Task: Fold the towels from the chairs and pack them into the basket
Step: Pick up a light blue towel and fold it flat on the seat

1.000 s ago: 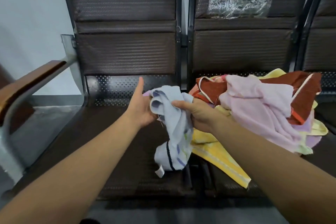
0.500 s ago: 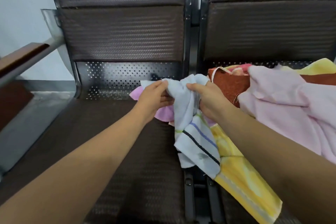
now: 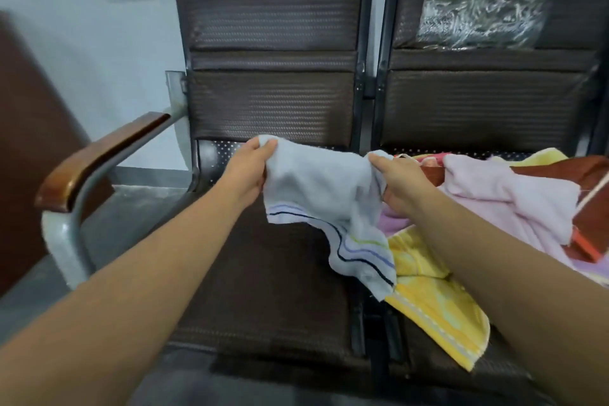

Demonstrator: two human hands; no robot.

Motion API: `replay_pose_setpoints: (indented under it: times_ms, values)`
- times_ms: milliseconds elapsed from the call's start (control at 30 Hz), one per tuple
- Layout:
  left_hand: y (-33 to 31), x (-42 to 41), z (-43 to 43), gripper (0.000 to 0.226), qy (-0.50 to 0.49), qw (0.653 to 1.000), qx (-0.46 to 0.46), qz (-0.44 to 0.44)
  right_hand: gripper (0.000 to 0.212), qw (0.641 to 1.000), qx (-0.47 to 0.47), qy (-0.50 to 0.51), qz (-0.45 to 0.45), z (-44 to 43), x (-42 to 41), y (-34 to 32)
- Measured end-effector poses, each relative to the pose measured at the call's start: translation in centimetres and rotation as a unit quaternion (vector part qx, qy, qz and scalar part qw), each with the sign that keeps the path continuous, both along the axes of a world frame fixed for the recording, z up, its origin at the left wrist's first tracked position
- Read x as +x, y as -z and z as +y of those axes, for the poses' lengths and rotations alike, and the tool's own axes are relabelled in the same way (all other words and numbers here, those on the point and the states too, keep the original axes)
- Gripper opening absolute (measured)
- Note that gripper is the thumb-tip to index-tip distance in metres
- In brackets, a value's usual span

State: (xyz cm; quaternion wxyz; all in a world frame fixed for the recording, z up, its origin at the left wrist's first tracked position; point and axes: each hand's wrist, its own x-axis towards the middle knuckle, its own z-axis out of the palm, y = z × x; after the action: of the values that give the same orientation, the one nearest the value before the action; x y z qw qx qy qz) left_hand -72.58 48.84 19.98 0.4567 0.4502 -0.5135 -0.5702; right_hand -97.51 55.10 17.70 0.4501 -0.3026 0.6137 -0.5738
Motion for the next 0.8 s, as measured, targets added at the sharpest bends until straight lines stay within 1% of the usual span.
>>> replay_pose_setpoints:
  times_ms: [67, 133, 167, 233, 267, 333, 400, 433, 500, 533, 567, 600, 633, 700, 767, 800]
  values:
    - [-2.8, 2.0, 0.9, 0.012, -0.038, 0.999, -0.008, 0.011, 0.028, 0.996, 0.005, -0.001, 0.085, 1.4, 0.4, -2.5]
    - [-5.4, 4.2, 2.2, 0.011, -0.057, 0.998, -0.021, 0.004, 0.041, 0.987, 0.001, 0.003, 0.161, 3.0, 0.8, -5.2]
    - [-6.5, 5.3, 2.6, 0.014, -0.069, 0.997, -0.023, 0.004, 0.042, 0.982, -0.002, 0.007, 0.189, 3.9, 1.1, -6.7]
    - [-8.5, 7.3, 3.5, 0.019, -0.089, 0.996, -0.032, 0.006, 0.037, 0.976, -0.006, 0.015, 0.217, 5.2, 1.4, -9.1]
    - [-9.6, 8.2, 4.3, 0.016, -0.087, 0.995, -0.042, 0.017, 0.035, 0.976, -0.017, 0.026, 0.217, 5.6, 1.5, -10.2]
    - [-11.3, 9.3, 5.9, 0.013, -0.064, 0.995, -0.051, 0.055, 0.032, 0.982, -0.033, 0.046, 0.181, 6.4, 1.9, -12.2]
    - [-12.5, 10.2, 7.6, 0.012, -0.053, 0.994, -0.035, 0.094, 0.027, 0.992, -0.048, 0.054, 0.101, 7.0, 2.3, -13.8]
    - [-12.7, 10.7, 8.4, 0.014, -0.053, 0.993, -0.023, 0.105, 0.027, 0.995, -0.051, 0.060, 0.062, 7.2, 2.5, -14.3]
    - [-12.8, 11.8, 9.7, 0.042, -0.033, 0.991, -0.011, 0.127, 0.038, 0.996, -0.049, 0.064, 0.028, 7.7, 2.7, -14.8]
    - [-12.6, 12.3, 9.9, 0.054, -0.021, 0.989, -0.010, 0.147, 0.044, 0.996, -0.052, 0.063, 0.032, 8.2, 3.0, -14.9]
    - [-12.2, 12.5, 10.0, 0.063, -0.009, 0.987, -0.002, 0.163, 0.050, 0.996, -0.044, 0.060, 0.054, 8.5, 3.2, -15.0]
    - [-12.3, 12.7, 10.8, 0.066, -0.001, 0.983, 0.007, 0.183, 0.053, 0.995, -0.038, 0.051, 0.071, 9.1, 3.4, -15.1]
    - [-12.3, 12.8, 11.5, 0.060, -0.008, 0.979, 0.011, 0.204, 0.052, 0.995, -0.032, 0.035, 0.092, 9.6, 3.8, -15.2]
    - [-12.7, 12.5, 13.5, 0.024, -0.033, 0.971, 0.025, 0.234, 0.048, 0.990, -0.031, 0.027, 0.136, 10.4, 4.5, -15.2]
    - [-12.3, 12.1, 14.1, 0.029, -0.029, 0.961, 0.056, 0.268, 0.046, 0.988, -0.041, 0.006, 0.152, 10.8, 5.1, -15.2]
    - [-12.1, 11.9, 14.3, 0.029, -0.022, 0.955, 0.076, 0.285, 0.045, 0.989, -0.049, -0.007, 0.141, 11.0, 5.5, -15.2]
